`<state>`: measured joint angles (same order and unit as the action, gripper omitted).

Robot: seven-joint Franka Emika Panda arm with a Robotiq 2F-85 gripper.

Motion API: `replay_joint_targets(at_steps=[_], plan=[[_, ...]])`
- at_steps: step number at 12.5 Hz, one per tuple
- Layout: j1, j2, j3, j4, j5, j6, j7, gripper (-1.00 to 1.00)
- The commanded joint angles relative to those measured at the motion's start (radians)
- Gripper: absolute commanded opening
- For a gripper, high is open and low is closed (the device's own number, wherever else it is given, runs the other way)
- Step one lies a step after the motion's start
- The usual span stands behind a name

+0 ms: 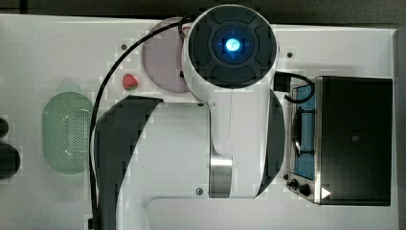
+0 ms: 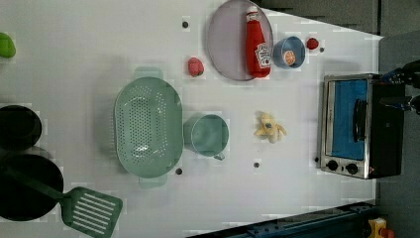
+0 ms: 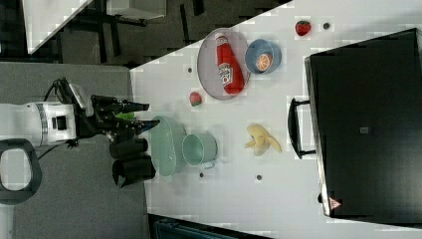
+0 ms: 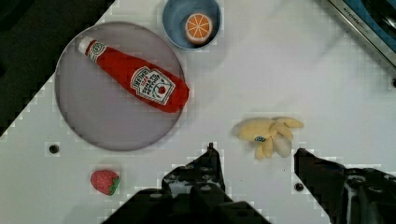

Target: Pick Banana and place it in mug.

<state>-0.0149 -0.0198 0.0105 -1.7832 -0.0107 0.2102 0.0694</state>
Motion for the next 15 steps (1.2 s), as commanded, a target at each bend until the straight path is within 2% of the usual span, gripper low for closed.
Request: replay_joint_targets(at_steps=[1,3,4,9,11,15], plan=[[-0.100,-0.270,0.046,-0.166,0.025,-0.133,-0.053,0.48],[-0.100,-0.269,0.046,-0.176,0.025,-0.131,-0.053,0.95],[-0.100,-0.267,0.045,-0.191,0.025,-0.129,-0.053,1.00],[-0.099,-0.207,0.046,-0.348,0.025,0.002,-0.063,1.00],[-0.099,-0.124,0.047,-0.465,0.025,0.199,-0.124,1.00],[-0.100,0.007,0.046,-0.577,0.025,0.459,-0.303,1.00]])
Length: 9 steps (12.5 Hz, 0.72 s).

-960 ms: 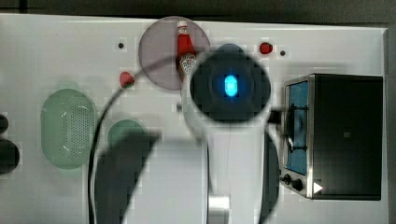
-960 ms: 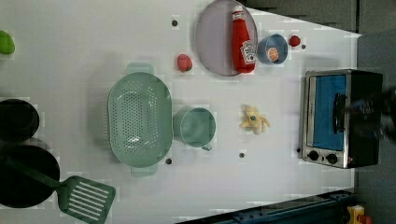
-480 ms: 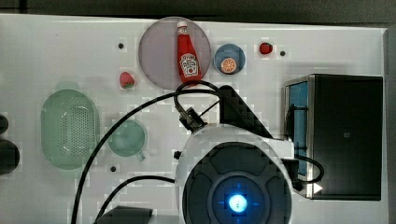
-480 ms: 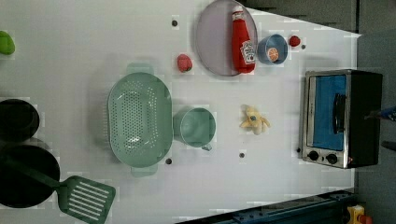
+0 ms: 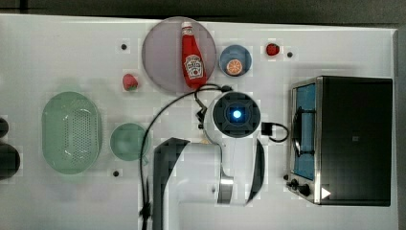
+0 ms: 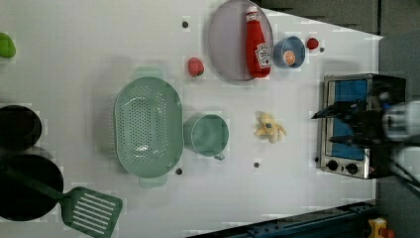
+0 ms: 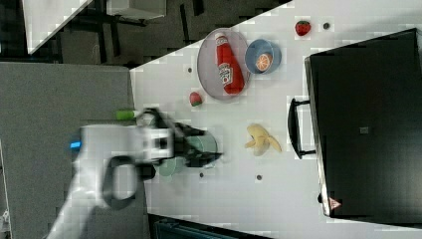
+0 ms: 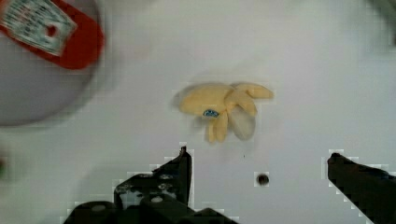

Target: Pick Banana and place it in mug.

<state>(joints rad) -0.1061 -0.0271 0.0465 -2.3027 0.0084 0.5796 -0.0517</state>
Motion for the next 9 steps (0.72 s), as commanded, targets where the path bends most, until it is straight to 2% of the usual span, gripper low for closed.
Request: replay_joint_targets(at_steps=[1,5,9], plan=[[-0.008,0.050,0.010,-0.079,0.006,0.148,-0.229,1.00],[-0.008,0.194,0.010,-0.130,0.006,0.370,-0.376,1.00],[-0.008,0.323,0.010,-0.142,0.006,0.523,-0.379,1.00]])
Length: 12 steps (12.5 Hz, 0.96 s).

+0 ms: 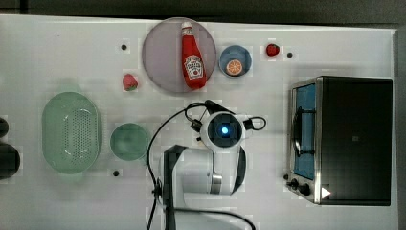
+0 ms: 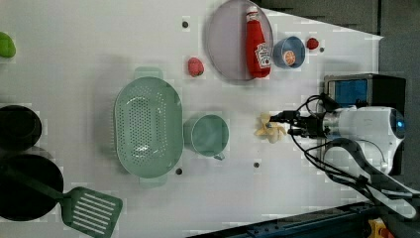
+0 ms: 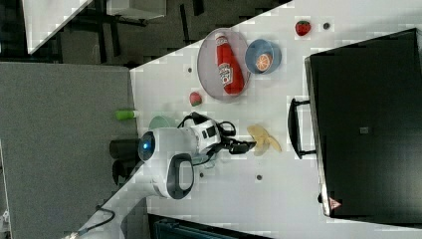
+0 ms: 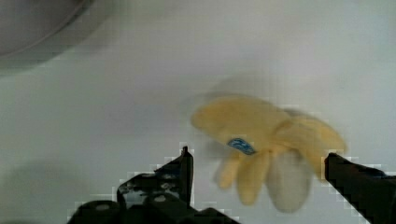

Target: Pick Banana and place it in mug.

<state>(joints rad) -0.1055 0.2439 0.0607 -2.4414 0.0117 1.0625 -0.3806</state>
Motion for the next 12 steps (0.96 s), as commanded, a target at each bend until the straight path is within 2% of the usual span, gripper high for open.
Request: replay_joint_targets(at_steps=[1,3,4,5,7,9,12], plan=[[-0.009,0.074,-0.003,-0.003,0.002,0.055,-0.050,1.00],[-0.009,0.107,-0.004,-0.002,0.002,0.088,-0.048,0.98],[-0.009,0.115,-0.003,-0.002,0.002,0.119,-0.048,0.72],[-0.009,0.119,-0.005,-0.005,0.002,0.137,-0.048,0.54],[-0.009,0.120,-0.005,-0.010,0.002,0.137,-0.048,0.01],[-0.009,0.109,-0.002,-0.008,0.002,0.137,-0.048,-0.42],[-0.009,0.000,-0.003,-0.006,0.002,0.114,-0.048,-0.42]])
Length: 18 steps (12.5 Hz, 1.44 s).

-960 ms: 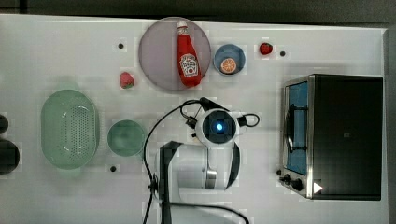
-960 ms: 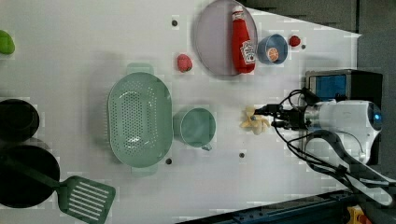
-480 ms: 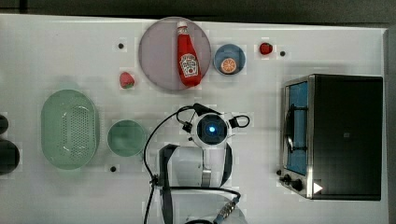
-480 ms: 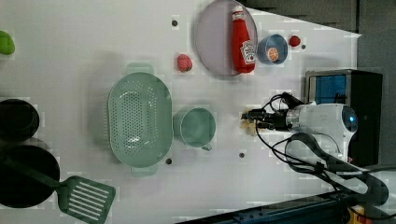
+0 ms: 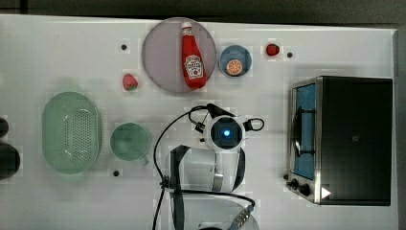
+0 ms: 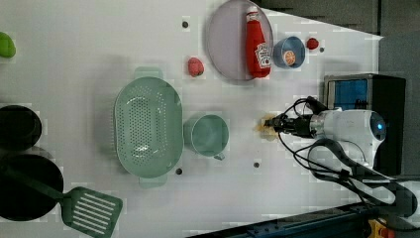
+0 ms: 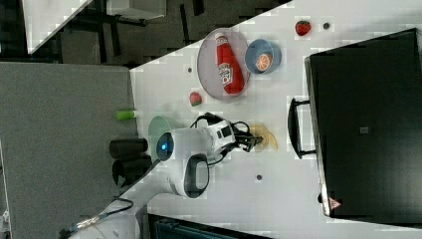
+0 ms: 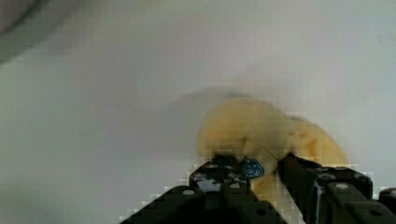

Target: Pick Banana and place it in mug.

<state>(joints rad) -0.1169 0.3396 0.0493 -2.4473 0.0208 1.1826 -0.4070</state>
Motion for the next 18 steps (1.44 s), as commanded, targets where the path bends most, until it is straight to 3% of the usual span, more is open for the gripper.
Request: replay_joint_targets(at_steps=[1,8,12,18], plan=[[0.002,-0.171,0.008,0.013,-0.007,-0.090,-0.022,-0.42],[0.004,-0.485,0.014,0.212,-0.007,-0.694,-0.022,-0.42],[0.019,-0.558,0.096,0.238,-0.007,-0.737,-0.018,-0.42],[0.040,-0.527,0.350,0.238,-0.002,-0.750,0.000,-0.42]])
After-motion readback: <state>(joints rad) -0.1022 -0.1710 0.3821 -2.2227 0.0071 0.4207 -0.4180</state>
